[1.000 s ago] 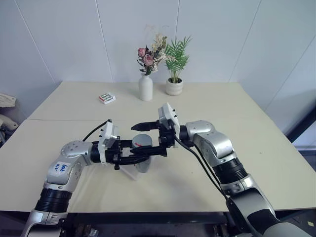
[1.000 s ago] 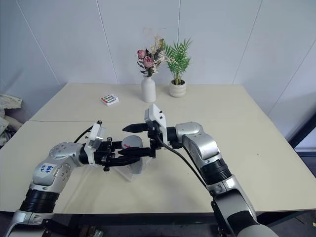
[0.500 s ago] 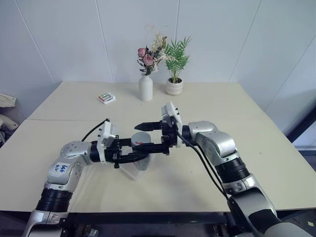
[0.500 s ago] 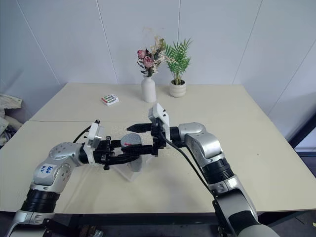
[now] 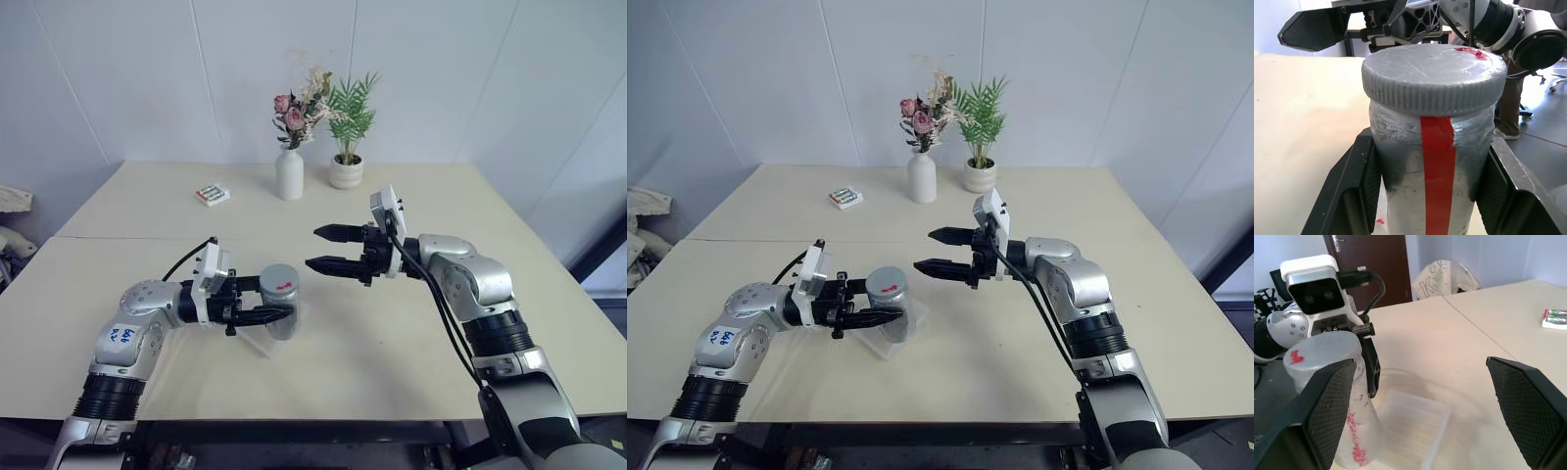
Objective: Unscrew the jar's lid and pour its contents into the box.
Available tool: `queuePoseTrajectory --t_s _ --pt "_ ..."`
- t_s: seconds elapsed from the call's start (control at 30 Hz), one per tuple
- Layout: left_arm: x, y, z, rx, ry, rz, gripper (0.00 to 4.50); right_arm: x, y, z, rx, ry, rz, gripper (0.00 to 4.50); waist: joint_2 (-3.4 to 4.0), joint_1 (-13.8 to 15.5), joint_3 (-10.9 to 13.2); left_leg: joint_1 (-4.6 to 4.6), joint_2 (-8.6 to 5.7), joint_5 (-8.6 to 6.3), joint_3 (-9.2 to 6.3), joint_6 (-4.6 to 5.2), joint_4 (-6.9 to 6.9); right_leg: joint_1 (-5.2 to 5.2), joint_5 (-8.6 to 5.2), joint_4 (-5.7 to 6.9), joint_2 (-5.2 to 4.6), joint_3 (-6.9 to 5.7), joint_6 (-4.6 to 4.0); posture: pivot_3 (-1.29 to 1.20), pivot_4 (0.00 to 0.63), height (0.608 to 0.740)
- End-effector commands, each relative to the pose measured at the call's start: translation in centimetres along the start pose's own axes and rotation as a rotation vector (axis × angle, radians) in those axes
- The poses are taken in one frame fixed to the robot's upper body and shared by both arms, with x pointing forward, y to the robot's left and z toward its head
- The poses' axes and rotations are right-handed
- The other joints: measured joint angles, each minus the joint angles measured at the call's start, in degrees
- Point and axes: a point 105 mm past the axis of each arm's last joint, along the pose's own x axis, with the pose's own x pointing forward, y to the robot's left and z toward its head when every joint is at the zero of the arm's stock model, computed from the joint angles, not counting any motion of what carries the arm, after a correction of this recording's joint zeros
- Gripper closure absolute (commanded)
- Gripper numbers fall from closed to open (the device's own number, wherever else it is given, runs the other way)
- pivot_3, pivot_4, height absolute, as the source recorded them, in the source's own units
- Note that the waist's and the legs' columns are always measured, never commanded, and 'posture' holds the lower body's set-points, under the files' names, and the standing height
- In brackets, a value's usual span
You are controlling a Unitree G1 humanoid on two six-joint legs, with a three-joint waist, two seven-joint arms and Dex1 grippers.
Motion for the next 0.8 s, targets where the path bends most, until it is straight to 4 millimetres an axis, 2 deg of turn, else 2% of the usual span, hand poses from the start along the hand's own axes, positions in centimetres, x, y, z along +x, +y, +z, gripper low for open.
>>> queuePoseTrajectory --t_s 0.03,0.13,0.23,0.37,0.5,0.67,0.8 --pt "-0.1 -0.2 1.0 0.047 -0.026 -0.013 2.3 -1.0 -0.5 0.7 -0.026 -0.014 -0.022 0.01 0.01 0.0 0.0 0.0 0.0 0.0 0.0 0.0 0.0 -0.01 0.0 0.01 0.01 0.0 0.0 0.0 0.15 0.74" --pt "-0.1 -0.1 1.0 0.047 -0.027 -0.009 2.3 -1.2 -0.4 0.9 -0.029 -0.019 -0.017 0.01 0.01 0.1 0.0 -0.01 0.0 0.0 0.0 0.0 0.01 0.0 0.0 0.01 0.0 -0.01 0.0 0.0 0.15 0.74" --pt "-0.2 -0.1 1.0 0.048 -0.027 -0.005 2.3 -0.7 0.8 1.9 -0.034 -0.052 0.037 0.01 0.02 0.1 0.0 -0.01 0.0 0.0 0.0 0.0 0.02 0.01 0.0 0.0 0.0 0.0 0.0 0.0 0.15 0.74" --pt "-0.2 0.0 0.9 0.046 -0.027 -0.002 2.3 0.9 3.3 2.6 -0.045 -0.076 0.132 0.01 0.02 0.0 0.0 -0.01 0.01 0.0 -0.01 0.0 0.0 -0.01 0.0 0.01 0.01 0.0 0.01 0.0 0.15 0.74" --pt "0.0 -0.1 0.8 0.041 -0.029 -0.003 2.3 3.4 5.4 2.8 -0.073 -0.064 0.18 0.01 0.02 0.1 0.0 0.0 0.01 0.0 -0.02 0.0 0.01 0.0 0.0 0.05 0.0 -0.01 0.01 0.0 0.15 0.74" --pt "0.1 -0.2 0.8 0.04 -0.035 -0.004 2.3 4.9 5.6 1.7 -0.066 -0.001 0.157 0.01 0.02 0.3 0.0 0.0 0.0 0.0 -0.02 0.0 0.08 0.01 0.0 0.06 -0.01 -0.01 0.01 0.0 0.15 0.74" --pt "0.1 -0.2 0.8 0.04 -0.037 -0.004 2.3 5.9 5.1 0.9 -0.073 0.031 0.104 0.01 0.02 0.2 0.0 -0.01 0.0 0.0 -0.03 0.0 0.07 0.01 0.0 0.06 -0.01 -0.01 0.01 0.0 0.15 0.74"
